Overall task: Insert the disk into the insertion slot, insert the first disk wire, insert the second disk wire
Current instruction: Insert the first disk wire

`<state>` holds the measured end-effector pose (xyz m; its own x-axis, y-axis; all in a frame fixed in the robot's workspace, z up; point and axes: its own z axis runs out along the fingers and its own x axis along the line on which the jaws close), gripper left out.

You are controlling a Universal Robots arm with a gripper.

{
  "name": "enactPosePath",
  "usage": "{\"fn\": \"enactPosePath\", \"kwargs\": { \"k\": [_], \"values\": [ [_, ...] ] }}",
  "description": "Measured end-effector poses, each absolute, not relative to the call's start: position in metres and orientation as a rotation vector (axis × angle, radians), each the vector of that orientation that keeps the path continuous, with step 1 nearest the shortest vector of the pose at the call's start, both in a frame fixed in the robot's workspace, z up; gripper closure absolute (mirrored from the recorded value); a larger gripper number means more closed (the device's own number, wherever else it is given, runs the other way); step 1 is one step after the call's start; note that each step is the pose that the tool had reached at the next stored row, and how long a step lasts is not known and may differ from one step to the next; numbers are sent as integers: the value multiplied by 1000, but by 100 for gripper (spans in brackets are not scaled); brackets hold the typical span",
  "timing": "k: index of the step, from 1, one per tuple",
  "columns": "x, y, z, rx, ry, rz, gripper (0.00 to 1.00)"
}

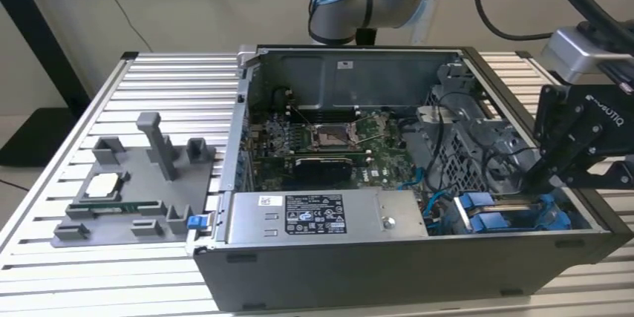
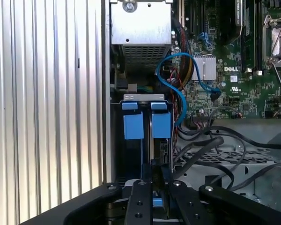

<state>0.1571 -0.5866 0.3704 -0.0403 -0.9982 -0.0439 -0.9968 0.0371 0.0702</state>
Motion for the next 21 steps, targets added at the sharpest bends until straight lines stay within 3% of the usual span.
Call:
{"fn": "enactPosePath", "kwargs": {
  "k": [21],
  "values": [
    [171,-580,361,2161,-2258,-133,100]
  ]
}}
